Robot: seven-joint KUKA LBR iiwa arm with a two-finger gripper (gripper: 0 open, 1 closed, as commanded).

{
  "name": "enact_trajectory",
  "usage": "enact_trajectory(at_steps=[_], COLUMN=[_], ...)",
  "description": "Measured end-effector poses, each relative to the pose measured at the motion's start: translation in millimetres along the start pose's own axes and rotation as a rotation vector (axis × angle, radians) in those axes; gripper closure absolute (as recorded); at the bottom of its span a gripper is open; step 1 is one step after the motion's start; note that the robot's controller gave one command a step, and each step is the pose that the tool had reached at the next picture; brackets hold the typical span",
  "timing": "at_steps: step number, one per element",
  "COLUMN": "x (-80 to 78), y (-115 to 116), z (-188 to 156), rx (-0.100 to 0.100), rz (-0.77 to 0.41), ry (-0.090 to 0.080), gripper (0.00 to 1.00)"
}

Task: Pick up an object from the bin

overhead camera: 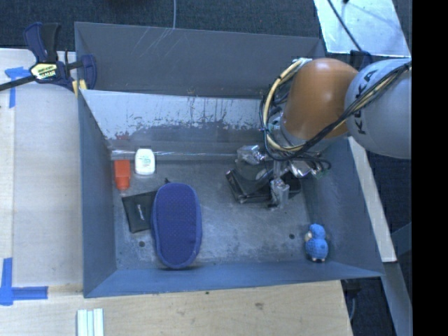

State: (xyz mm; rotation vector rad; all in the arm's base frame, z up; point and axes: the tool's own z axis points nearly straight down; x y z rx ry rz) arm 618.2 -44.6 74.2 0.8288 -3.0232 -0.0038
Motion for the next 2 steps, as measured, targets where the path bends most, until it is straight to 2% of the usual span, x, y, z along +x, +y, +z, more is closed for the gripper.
enact_trajectory(at_steps=[1,2], x=[-2.0,24.2], y=[0,-2], z=[-3,-143], rx=[0.002,0.006], rz=[0.0,-0.018], ry=[-0.005,-0.009], gripper=[1.0,1.0])
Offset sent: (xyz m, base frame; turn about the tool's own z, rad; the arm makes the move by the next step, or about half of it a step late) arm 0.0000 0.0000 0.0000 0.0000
